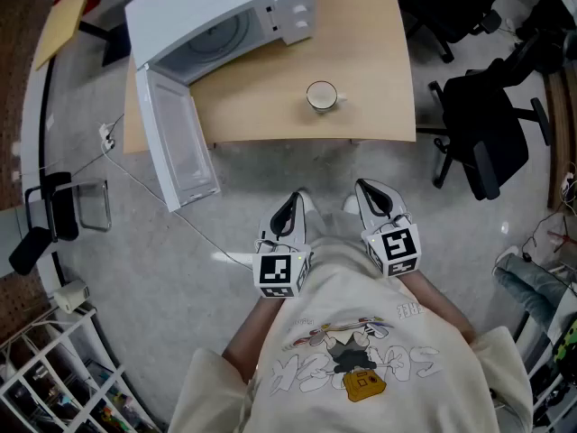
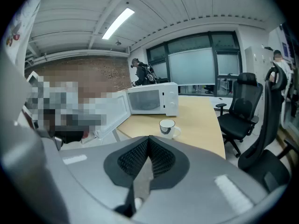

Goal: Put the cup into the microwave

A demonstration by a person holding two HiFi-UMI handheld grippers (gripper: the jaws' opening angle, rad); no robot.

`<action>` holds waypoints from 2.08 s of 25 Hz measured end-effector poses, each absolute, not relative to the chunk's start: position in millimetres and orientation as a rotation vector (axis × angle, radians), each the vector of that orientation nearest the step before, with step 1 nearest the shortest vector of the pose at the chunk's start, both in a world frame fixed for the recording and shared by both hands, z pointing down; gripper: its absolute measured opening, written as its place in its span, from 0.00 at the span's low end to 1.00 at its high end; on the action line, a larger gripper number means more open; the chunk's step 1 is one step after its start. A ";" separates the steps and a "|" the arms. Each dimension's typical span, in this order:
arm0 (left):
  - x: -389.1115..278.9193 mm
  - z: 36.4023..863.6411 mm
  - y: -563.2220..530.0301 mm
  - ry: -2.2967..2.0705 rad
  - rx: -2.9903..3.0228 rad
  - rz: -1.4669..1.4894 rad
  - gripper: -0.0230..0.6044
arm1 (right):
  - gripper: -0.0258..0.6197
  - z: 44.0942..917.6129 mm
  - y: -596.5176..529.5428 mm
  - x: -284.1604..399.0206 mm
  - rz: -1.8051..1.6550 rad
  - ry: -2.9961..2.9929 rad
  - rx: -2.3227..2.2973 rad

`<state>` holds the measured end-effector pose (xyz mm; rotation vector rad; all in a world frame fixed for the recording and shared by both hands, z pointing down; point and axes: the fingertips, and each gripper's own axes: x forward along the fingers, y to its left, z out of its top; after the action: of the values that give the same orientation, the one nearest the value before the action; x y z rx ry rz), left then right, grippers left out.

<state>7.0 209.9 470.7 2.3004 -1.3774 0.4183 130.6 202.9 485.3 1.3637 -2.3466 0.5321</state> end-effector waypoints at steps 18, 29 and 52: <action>2.2 461.8 202.2 -1.390 2.297 0.381 0.04 | 0.35 482.5 195.8 132.8 0.561 -2.395 1.316; -11.3 472.5 157.4 -1.387 2.250 0.381 0.04 | 0.53 485.1 99.2 118.5 0.400 -2.411 1.184; -15.8 480.8 27.5 -1.478 2.127 0.442 0.04 | 0.74 609.7 -16.8 73.4 0.180 -2.297 0.590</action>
<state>-15.8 27.5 480.8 2.1273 -1.4782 0.4420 73.4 -16.8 609.7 0.5897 -2.2966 0.1799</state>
